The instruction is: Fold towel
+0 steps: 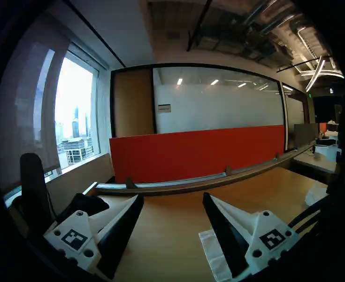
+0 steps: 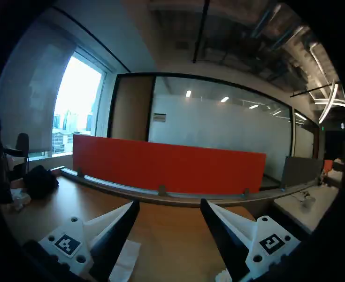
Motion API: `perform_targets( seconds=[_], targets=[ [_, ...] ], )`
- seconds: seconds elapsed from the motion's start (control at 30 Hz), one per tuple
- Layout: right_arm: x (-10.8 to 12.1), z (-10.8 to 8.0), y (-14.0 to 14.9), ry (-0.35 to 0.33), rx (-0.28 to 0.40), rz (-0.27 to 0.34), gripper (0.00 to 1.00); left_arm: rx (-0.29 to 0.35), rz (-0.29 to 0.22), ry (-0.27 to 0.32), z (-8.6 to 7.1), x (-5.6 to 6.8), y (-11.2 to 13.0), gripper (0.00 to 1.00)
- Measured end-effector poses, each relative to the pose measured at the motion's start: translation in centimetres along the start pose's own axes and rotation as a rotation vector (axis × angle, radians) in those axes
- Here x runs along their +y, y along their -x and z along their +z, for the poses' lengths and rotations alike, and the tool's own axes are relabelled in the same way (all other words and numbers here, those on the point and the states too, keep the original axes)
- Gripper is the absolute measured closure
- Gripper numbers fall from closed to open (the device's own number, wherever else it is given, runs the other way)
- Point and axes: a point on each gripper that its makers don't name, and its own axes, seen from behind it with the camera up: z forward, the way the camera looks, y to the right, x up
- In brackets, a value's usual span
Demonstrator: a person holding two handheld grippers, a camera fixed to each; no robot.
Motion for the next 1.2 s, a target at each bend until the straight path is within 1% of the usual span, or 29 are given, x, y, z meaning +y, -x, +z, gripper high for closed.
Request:
perform_targets(
  seconds=[0.2, 0.37, 0.53, 0.7, 0.87, 1.2],
  targets=[
    [-1.5, -0.2, 0.1, -0.079, -0.029, -0.042, 0.00, -0.032, 0.033, 0.057, -0.3, 1.1, 0.1, 0.07],
    [-2.8, -0.5, 0.7, -0.142, -0.066, -0.062, 0.00, -0.053, 0.026, 0.105, -0.7, 2.2, 0.2, 0.07],
    [-4.1, -1.0, 1.8, -0.202, -0.108, -0.079, 0.00, -0.080, 0.027, 0.142, -1.0, 2.9, 0.8, 0.07],
    [-5.3, -1.5, 2.6, -0.257, -0.141, -0.104, 0.00, -0.109, 0.044, 0.181, -1.3, 3.8, 1.7, 0.07],
    [-5.9, -1.8, 3.4, -0.287, -0.169, -0.126, 0.00, -0.139, 0.050, 0.221, -1.6, 4.7, 3.0, 0.07],
    [-7.5, -2.6, 6.0, -0.355, -0.225, -0.142, 0.00, -0.198, 0.075, 0.288, -2.0, 6.4, 6.0, 0.07]
  ],
)
